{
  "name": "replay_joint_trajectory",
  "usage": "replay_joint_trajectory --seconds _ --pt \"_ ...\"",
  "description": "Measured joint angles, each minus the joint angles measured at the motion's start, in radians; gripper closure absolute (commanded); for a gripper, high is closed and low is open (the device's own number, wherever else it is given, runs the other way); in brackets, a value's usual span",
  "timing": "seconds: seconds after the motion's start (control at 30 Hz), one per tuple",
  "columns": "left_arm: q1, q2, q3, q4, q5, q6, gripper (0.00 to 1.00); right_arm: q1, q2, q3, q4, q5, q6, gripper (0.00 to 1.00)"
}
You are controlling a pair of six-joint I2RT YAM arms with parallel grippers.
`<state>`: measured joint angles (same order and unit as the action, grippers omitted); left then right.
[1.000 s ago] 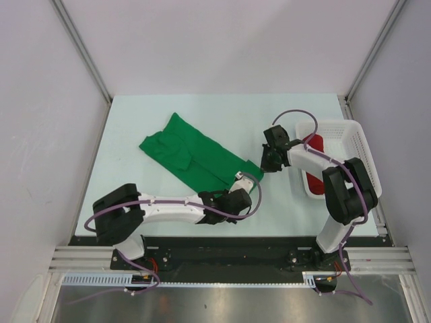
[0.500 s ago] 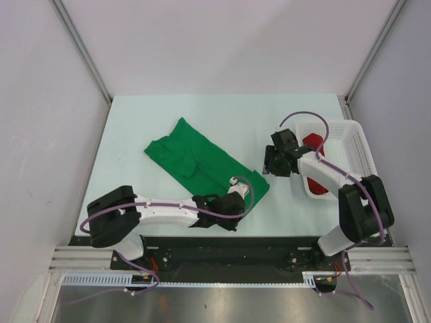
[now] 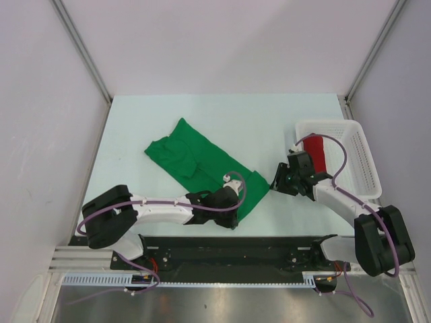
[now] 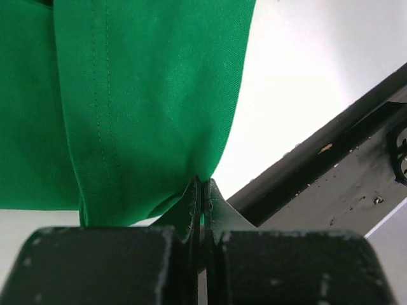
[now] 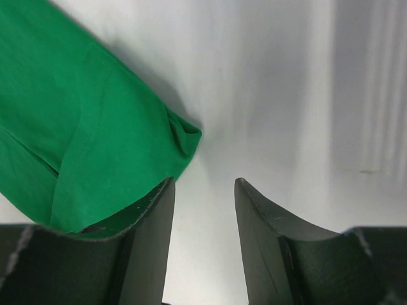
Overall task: Roll the t-shirts
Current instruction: Roll the T-shirt to the center of the board.
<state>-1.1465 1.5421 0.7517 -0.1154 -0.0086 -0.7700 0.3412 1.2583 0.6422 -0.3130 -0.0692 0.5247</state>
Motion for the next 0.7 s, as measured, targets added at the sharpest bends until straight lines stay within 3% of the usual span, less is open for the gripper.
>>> replay_joint_trajectory --seconds 0.3,0.7 --pt "0.008 0.0 0.0 0.003 0.018 -0.002 1.0 0.005 0.033 -0.045 0.122 -0.04 0.046 0.56" --pt "0.018 -0.014 -0.011 0.018 0.032 -0.001 1.0 0.021 0.111 -0.044 0.195 -0.042 0.085 0.82"
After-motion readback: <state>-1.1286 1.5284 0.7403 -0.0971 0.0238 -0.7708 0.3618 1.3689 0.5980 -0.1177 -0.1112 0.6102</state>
